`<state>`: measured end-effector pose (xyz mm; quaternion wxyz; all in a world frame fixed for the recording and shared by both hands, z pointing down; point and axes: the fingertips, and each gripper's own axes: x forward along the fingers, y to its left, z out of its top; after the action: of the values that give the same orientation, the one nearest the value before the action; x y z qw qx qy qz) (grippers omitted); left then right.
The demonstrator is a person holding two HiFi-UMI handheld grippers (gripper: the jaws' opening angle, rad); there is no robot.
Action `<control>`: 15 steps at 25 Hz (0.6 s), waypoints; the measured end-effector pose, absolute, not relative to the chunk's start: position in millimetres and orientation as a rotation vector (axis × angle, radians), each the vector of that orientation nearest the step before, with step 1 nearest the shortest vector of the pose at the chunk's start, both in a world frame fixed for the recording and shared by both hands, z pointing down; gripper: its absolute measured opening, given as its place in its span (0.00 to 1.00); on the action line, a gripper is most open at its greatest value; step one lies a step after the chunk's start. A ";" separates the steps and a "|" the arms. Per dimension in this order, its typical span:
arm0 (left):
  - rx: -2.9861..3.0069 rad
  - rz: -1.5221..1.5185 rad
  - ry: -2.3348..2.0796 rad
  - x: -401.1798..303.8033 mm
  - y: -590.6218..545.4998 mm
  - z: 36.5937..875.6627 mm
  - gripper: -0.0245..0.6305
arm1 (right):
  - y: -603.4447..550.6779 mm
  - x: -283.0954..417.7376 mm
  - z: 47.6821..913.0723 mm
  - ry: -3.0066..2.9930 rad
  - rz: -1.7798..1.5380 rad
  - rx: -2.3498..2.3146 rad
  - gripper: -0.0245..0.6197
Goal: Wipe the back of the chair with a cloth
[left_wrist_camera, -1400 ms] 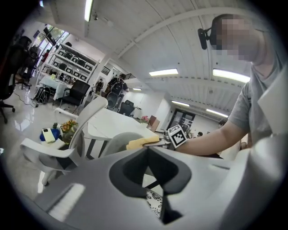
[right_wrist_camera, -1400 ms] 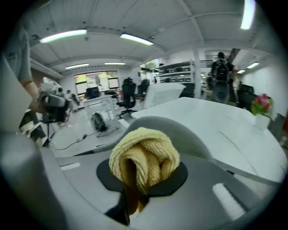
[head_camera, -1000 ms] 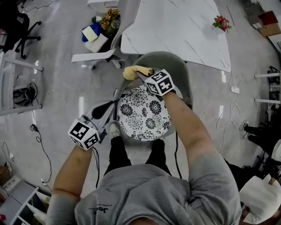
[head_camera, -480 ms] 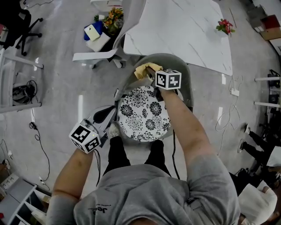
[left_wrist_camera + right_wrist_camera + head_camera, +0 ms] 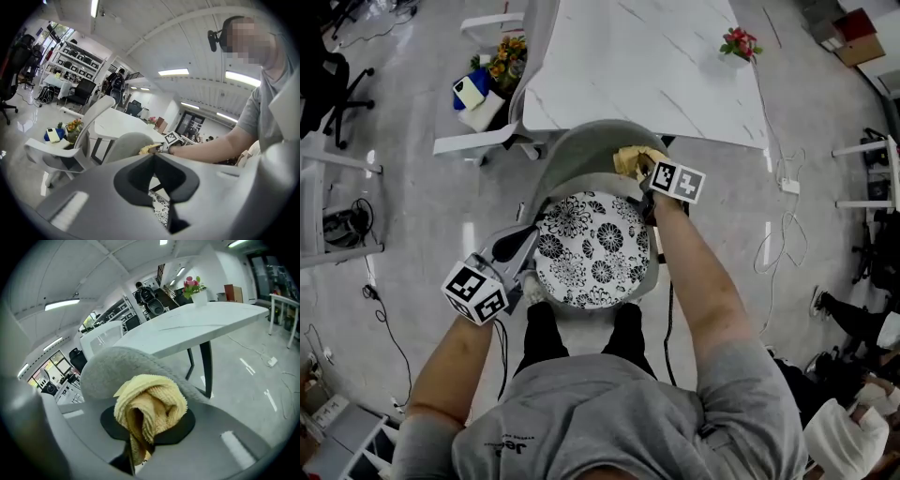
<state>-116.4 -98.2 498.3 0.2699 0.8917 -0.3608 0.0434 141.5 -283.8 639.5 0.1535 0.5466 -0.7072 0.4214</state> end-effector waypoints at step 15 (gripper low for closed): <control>2.433 0.097 -0.940 -70.3 -101.0 493.7 0.13 | -251.2 139.5 613.8 -2.213 0.986 1.360 0.13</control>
<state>-70.3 -101.0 493.7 0.2627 0.8994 -0.3476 0.0358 139.5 -251.2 613.8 0.1807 0.4814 -0.7834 0.3492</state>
